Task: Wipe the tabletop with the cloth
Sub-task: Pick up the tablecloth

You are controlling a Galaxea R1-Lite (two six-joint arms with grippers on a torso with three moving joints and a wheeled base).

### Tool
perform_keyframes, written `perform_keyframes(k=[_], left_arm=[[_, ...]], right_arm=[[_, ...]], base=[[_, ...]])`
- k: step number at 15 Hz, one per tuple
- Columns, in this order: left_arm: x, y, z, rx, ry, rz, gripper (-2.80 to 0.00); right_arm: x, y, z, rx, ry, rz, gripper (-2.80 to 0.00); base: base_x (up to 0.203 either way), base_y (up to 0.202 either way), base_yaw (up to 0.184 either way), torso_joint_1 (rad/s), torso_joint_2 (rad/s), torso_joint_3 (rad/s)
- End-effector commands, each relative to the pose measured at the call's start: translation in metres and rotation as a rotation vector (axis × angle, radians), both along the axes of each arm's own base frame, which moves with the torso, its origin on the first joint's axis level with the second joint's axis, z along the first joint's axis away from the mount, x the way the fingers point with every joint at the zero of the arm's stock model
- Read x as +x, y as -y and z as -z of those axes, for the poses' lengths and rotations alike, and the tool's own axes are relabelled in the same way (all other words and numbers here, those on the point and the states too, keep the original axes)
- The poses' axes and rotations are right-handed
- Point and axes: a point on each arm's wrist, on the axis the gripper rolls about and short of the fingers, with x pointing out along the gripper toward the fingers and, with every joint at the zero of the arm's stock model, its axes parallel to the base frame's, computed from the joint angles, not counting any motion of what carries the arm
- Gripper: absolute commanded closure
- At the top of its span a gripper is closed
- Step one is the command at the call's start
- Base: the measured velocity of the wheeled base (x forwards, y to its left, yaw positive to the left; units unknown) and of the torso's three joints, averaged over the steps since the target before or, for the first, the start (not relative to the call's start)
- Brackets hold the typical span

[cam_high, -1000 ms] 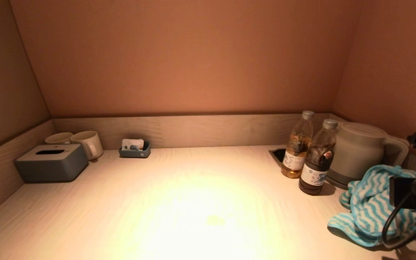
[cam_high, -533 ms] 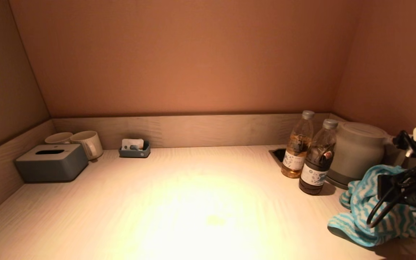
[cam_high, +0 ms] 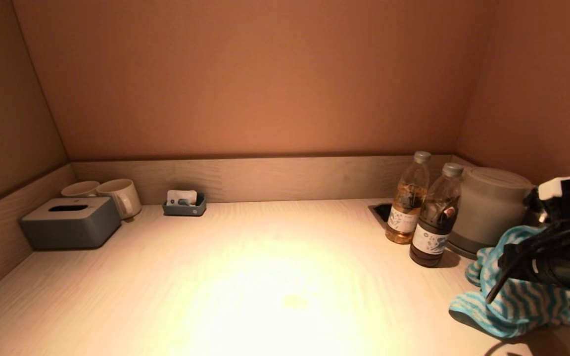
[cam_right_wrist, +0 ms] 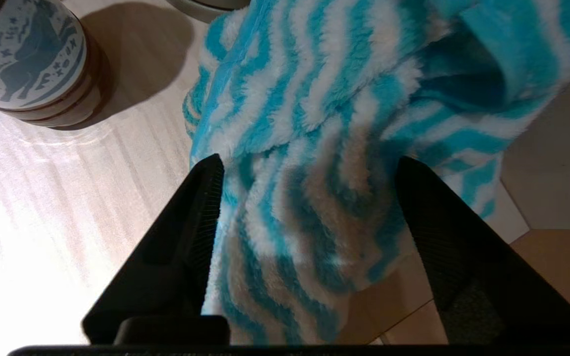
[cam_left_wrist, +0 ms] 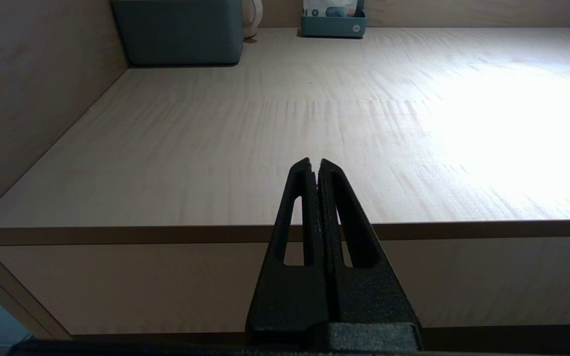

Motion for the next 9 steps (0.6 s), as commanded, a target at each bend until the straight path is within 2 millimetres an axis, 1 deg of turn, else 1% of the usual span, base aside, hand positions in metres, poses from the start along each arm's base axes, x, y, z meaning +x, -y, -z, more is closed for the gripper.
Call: perform_keyframes(k=[1,4,6,9], left_arm=[[0.0,0.0,0.0,-0.001,0.0,0.0,0.0],[0.0,0.0,0.0,0.0,0.0,0.0,0.0],[0.0,0.0,0.0,0.0,0.0,0.0,0.0],[0.0,0.0,0.0,-0.001,0.0,0.0,0.0]], right_arm=[[0.008,0.004,0.011,0.018,-0.035,0.024,-2.8],[0.019,0.022,0.019,0.076,-0.042,0.073,-2.8],[0.021,0.033,0.026,0.11,-0.055,0.092,-2.8],[0.023,0.043,0.037,0.158,-0.082,0.1,-2.8]], base=[[0.0,0.0,0.0,0.0,0.0,0.0],[0.0,0.0,0.0,0.0,0.0,0.0],[0.0,0.0,0.0,0.0,0.0,0.0],[0.0,0.0,0.0,0.0,0.0,0.0]])
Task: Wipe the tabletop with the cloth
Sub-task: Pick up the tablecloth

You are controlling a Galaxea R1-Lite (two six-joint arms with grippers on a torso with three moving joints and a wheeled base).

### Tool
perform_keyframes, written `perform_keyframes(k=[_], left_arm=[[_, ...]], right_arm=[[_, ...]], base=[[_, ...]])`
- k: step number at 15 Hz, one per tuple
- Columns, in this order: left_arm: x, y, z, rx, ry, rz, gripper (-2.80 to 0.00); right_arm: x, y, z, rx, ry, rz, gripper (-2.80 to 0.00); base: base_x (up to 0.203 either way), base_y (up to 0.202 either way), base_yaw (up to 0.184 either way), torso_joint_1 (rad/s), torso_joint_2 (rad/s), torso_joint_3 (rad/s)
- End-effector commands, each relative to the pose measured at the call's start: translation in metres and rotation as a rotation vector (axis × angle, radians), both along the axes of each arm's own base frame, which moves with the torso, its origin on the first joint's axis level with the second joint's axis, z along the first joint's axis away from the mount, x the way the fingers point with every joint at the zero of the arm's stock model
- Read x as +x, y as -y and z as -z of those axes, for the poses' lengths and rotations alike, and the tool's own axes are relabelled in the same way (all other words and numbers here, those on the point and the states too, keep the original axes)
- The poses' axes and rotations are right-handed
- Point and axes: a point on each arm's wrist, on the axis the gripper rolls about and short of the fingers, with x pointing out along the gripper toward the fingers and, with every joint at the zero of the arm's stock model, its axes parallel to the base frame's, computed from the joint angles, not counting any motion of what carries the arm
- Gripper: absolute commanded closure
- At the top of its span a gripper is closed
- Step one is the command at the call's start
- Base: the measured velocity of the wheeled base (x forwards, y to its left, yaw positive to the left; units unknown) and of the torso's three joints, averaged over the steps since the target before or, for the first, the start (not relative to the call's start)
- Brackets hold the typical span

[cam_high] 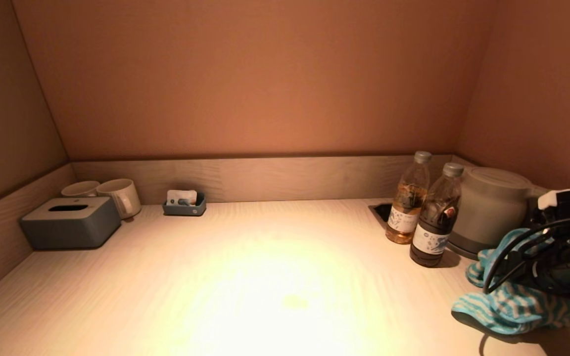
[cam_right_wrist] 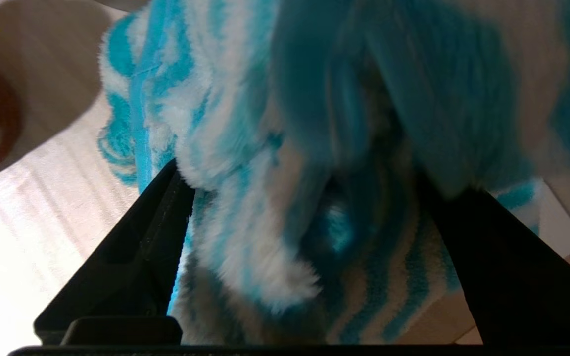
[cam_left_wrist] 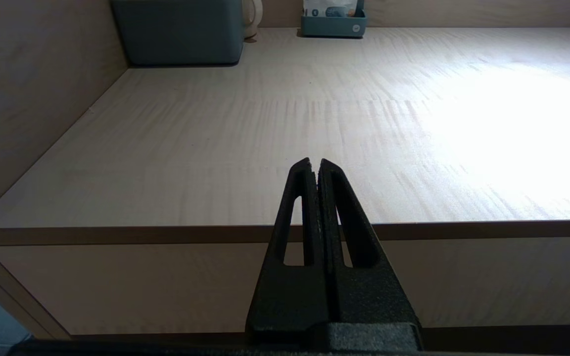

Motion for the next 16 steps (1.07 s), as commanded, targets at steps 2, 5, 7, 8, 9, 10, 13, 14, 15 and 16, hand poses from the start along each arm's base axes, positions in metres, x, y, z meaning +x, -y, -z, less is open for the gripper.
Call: perform_keyframes(k=[2,5,7,8,9,10,13,14,15,16], left_arm=[[0.0,0.0,0.0,0.0,0.0,0.0,0.0],[0.0,0.0,0.0,0.0,0.0,0.0,0.0],[0.0,0.0,0.0,-0.001,0.0,0.0,0.0],[0.0,0.0,0.0,-0.001,0.0,0.0,0.0],[0.0,0.0,0.0,0.001,0.0,0.0,0.0],[0.0,0.0,0.0,0.0,0.0,0.0,0.0],[0.0,0.0,0.0,-0.001,0.0,0.0,0.0],[0.0,0.0,0.0,-0.001,0.0,0.0,0.0],[0.0,0.0,0.0,0.001,0.0,0.0,0.0],[0.0,0.0,0.0,0.001,0.0,0.0,0.0]], right_arm=[[0.002,0.007,0.015,0.06,-0.036,-0.008,-2.8],[0.001,0.013,0.027,0.113,-0.067,-0.007,-2.8],[0.0,0.014,0.033,0.135,-0.083,-0.013,-2.8],[-0.001,0.013,0.034,0.137,-0.086,-0.013,0.0],[-0.003,0.013,0.034,0.139,-0.087,-0.014,0.0],[-0.004,0.012,0.032,0.138,-0.082,-0.015,0.0],[-0.014,0.007,0.022,0.123,-0.054,-0.025,0.0],[-0.017,0.004,0.02,0.12,-0.049,-0.034,0.0],[-0.019,0.0,0.017,0.116,-0.043,-0.046,0.0],[-0.022,-0.003,0.013,0.115,-0.03,-0.055,0.0]], base=[[0.0,0.0,0.0,0.0,0.0,0.0],[0.0,0.0,0.0,0.0,0.0,0.0],[0.0,0.0,0.0,0.0,0.0,0.0],[0.0,0.0,0.0,0.0,0.0,0.0],[0.0,0.0,0.0,0.0,0.0,0.0],[0.0,0.0,0.0,0.0,0.0,0.0],[0.0,0.0,0.0,0.0,0.0,0.0],[0.0,0.0,0.0,0.0,0.0,0.0],[0.0,0.0,0.0,0.0,0.0,0.0],[0.0,0.0,0.0,0.0,0.0,0.0]])
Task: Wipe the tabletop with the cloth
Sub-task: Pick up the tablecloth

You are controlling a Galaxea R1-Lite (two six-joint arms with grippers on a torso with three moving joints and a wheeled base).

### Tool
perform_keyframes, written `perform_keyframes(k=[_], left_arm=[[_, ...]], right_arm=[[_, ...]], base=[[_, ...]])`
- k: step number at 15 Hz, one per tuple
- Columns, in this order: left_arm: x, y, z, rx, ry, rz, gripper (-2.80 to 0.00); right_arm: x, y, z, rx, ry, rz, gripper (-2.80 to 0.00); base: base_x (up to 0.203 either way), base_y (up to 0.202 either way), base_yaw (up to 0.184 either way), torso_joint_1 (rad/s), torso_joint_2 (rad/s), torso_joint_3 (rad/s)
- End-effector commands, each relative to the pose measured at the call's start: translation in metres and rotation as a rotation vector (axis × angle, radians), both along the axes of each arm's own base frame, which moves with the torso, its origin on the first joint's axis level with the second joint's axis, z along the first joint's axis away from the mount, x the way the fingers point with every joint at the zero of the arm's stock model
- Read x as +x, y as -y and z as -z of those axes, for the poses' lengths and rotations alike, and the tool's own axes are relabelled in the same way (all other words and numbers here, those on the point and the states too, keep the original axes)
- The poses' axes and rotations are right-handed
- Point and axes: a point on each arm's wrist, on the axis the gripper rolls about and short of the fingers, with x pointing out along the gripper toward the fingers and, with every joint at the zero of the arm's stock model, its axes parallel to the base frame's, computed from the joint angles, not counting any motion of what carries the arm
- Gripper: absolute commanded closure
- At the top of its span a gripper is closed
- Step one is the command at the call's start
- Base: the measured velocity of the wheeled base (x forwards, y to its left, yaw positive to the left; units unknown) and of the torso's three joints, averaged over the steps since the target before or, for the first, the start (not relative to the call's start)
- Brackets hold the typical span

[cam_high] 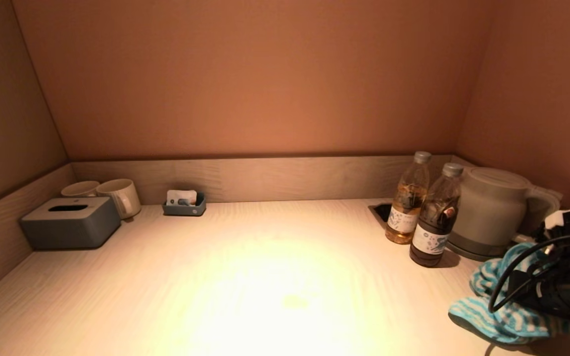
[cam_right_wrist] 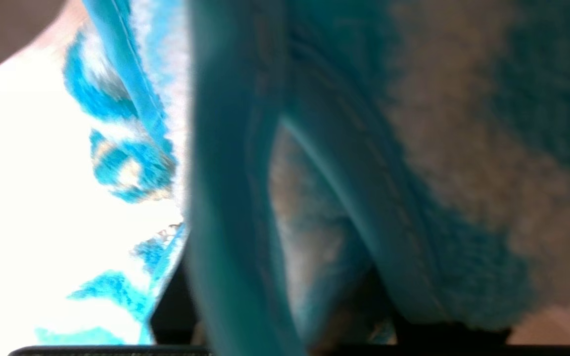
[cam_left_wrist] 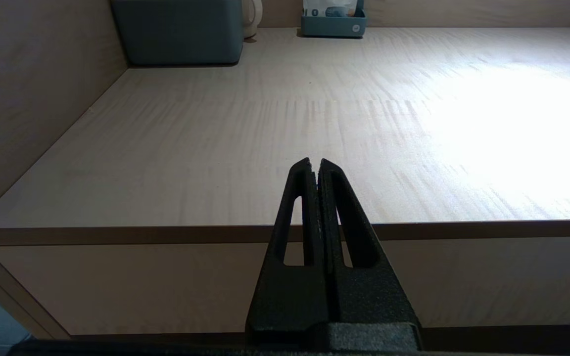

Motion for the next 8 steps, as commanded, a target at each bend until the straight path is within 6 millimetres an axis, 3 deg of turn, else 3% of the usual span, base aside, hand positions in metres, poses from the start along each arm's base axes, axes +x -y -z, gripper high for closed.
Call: perform_keyframes(k=[1,4,8], left_arm=[[0.0,0.0,0.0,0.0,0.0,0.0,0.0],[0.0,0.0,0.0,-0.001,0.0,0.0,0.0],[0.0,0.0,0.0,-0.001,0.0,0.0,0.0]], right_arm=[[-0.006,-0.005,-0.013,-0.005,0.052,-0.019,0.0],[-0.021,-0.018,-0.033,0.002,0.138,-0.074,0.0],[-0.048,-0.05,-0.069,-0.027,0.291,-0.197,0.0]], base=[[0.0,0.0,0.0,0.0,0.0,0.0],[0.0,0.0,0.0,0.0,0.0,0.0],[0.0,0.0,0.0,0.0,0.0,0.0]])
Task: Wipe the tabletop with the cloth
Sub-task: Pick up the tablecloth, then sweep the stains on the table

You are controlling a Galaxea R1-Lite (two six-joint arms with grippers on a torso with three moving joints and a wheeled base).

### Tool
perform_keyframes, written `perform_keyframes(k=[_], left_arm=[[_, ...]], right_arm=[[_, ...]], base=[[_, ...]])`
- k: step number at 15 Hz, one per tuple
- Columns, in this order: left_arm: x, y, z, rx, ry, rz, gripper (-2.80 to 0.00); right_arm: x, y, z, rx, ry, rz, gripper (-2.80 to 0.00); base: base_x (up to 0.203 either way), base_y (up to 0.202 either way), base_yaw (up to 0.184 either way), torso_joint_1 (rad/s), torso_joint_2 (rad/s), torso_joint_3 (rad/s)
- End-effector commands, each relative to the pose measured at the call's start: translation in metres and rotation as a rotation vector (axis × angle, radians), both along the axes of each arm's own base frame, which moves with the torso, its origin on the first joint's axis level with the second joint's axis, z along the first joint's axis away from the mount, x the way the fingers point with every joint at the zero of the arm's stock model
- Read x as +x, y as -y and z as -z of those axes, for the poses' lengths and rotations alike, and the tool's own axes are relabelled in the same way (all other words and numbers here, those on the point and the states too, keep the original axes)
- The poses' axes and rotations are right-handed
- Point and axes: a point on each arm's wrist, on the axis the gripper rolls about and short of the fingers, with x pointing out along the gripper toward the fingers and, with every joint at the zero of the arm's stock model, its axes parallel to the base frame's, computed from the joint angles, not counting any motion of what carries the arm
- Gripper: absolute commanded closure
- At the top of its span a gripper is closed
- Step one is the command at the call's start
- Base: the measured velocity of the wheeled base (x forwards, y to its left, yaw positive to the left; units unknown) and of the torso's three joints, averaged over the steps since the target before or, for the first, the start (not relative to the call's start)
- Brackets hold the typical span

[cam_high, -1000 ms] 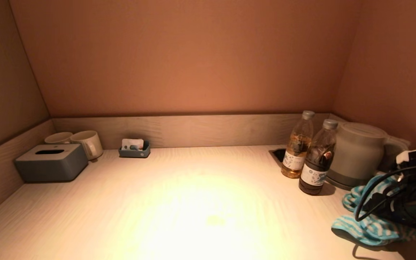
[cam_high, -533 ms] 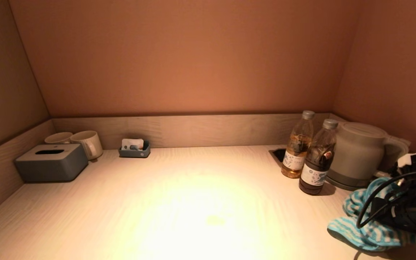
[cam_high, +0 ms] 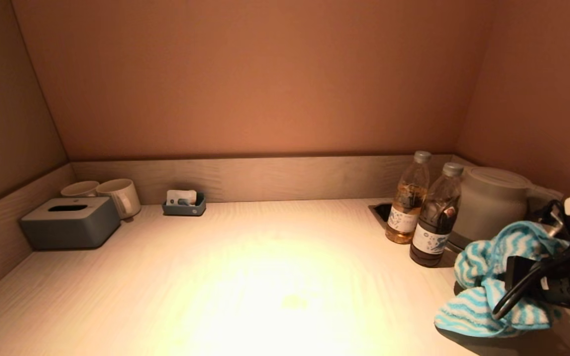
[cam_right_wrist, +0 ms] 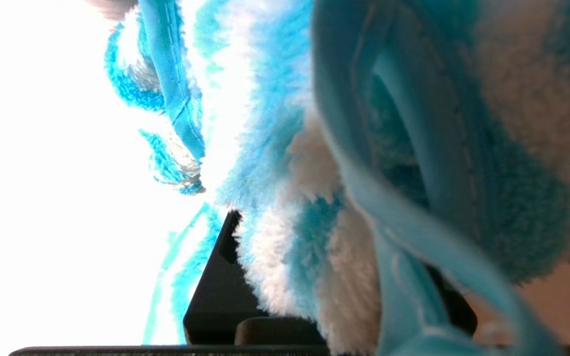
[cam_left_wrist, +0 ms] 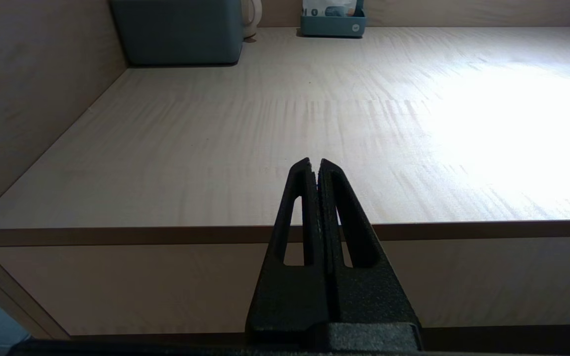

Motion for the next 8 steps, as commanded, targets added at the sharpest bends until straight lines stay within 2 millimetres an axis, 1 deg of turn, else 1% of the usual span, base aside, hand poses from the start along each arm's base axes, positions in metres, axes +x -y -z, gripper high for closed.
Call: perform_keyframes(k=[1,3,6,8], left_arm=[[0.0,0.0,0.0,0.001,0.0,0.0,0.0],[0.0,0.0,0.0,0.001,0.0,0.0,0.0],[0.0,0.0,0.0,-0.001,0.0,0.0,0.0],[0.0,0.0,0.0,0.001,0.0,0.0,0.0]], right_arm=[[-0.024,-0.017,-0.028,-0.022,0.135,-0.062,0.0],[-0.048,-0.037,-0.049,-0.025,0.24,-0.17,0.0],[-0.079,-0.065,-0.069,-0.01,0.347,-0.369,0.0],[-0.086,-0.082,-0.078,0.013,0.368,-0.505,0.0]], base=[[0.0,0.0,0.0,0.0,0.0,0.0],[0.0,0.0,0.0,0.0,0.0,0.0],[0.0,0.0,0.0,0.0,0.0,0.0],[0.0,0.0,0.0,0.0,0.0,0.0]])
